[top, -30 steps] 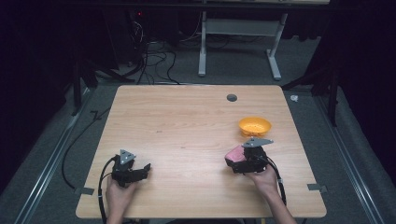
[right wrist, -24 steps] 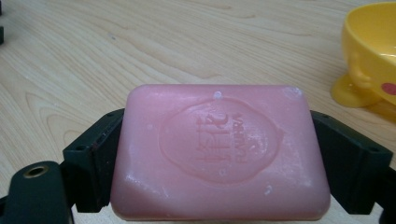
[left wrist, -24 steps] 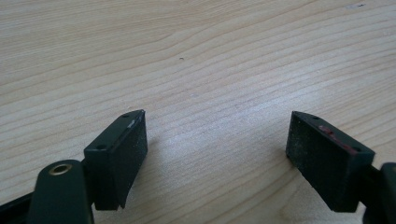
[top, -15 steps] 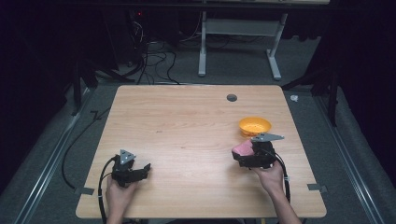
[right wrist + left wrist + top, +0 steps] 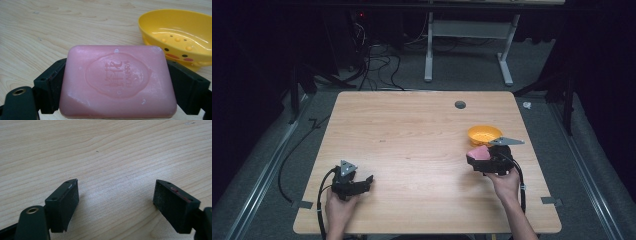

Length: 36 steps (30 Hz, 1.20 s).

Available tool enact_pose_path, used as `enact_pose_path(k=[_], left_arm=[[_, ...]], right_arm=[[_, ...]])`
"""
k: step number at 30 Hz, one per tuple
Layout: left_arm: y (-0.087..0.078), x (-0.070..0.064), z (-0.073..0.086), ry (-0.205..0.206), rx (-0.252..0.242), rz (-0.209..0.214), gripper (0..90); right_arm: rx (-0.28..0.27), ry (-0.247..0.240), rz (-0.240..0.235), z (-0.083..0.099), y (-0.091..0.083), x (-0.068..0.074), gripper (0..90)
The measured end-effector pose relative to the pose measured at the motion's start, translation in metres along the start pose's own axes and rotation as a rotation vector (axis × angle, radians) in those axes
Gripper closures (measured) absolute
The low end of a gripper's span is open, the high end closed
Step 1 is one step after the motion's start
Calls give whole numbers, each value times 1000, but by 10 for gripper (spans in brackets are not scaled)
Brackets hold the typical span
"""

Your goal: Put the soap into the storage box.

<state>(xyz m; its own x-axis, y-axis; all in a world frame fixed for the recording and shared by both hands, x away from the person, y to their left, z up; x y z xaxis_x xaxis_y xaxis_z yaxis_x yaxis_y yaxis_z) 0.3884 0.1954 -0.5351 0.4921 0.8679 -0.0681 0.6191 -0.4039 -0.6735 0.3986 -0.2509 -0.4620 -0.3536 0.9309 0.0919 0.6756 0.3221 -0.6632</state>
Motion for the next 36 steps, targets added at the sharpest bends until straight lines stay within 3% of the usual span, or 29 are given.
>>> enact_pose_path(k=[16, 36], left_arm=[[0, 0, 0, 2, 2, 0, 210], [0, 0, 0, 1, 1, -1, 211]], right_arm=[[-15, 69, 25, -14, 2, -14, 135], [6, 140, 136, -33, 9, -35, 135]])
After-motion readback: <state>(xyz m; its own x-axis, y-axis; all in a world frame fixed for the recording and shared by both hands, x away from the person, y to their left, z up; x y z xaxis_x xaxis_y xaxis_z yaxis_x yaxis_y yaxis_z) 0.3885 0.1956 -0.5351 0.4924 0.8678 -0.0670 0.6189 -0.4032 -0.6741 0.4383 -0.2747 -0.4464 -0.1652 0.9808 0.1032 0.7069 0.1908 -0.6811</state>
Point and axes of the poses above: each handheld gripper's, and its own axes: y roughly forward along the jaws, z roughly out of its underside, x roughly to its left, the point moved 4 cm from there along y, roughly forward along the jaws, and after that the axes turned 4 degrees about z, right-handed, at the moved point
